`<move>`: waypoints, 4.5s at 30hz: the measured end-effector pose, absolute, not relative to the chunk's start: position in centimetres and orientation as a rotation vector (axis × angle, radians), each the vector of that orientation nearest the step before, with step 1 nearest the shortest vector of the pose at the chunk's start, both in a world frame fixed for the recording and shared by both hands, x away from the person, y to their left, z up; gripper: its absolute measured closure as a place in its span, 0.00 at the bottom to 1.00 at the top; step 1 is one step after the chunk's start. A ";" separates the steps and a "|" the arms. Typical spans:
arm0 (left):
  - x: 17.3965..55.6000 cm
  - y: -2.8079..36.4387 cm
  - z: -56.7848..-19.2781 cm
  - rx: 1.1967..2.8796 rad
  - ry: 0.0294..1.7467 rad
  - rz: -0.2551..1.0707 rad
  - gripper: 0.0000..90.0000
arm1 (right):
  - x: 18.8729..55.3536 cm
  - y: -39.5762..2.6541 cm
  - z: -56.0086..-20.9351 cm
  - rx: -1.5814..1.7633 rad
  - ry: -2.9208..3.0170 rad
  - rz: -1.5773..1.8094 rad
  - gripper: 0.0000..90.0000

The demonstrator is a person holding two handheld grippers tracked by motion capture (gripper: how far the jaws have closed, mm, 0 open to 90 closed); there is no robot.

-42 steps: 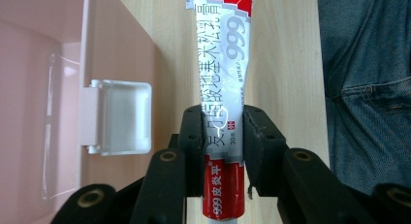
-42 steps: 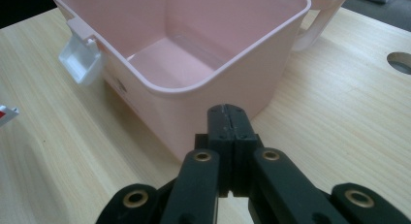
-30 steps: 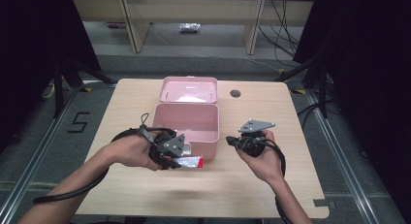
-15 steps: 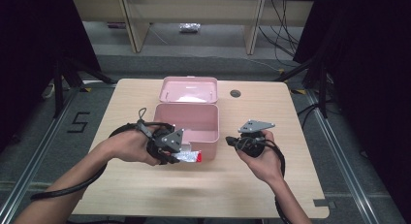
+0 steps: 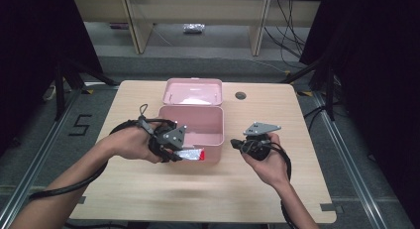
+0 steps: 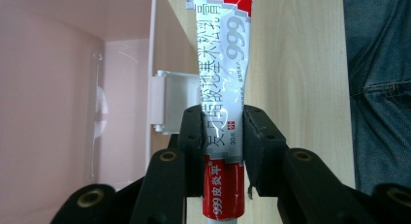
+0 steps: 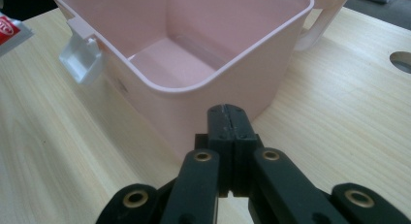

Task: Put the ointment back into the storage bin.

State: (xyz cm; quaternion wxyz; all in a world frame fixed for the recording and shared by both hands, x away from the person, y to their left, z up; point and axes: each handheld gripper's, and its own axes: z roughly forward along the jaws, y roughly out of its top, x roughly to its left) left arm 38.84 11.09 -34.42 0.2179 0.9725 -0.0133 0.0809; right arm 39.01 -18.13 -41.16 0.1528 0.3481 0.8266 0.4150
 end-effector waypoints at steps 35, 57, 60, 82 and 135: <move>41.7 11.9 -33.5 2.696 -0.067 0.313 0.79 | 39.0 -18.1 -41.2 0.978 2.361 1.189 1.00; 44.2 12.2 -34.0 2.735 -0.065 0.319 0.79 | 38.9 -18.0 -41.3 0.970 2.374 1.184 1.00; 44.5 12.3 -34.3 2.743 -0.047 0.308 0.79 | 38.8 -17.9 -41.3 0.982 2.374 1.180 1.00; 46.0 12.3 -35.5 2.746 -0.025 0.284 0.79 | 38.7 -17.0 -41.5 0.972 2.378 1.200 1.00; 47.3 11.1 -37.8 2.774 -0.023 0.211 0.79 | 38.2 -17.0 -41.4 0.962 2.379 1.211 1.00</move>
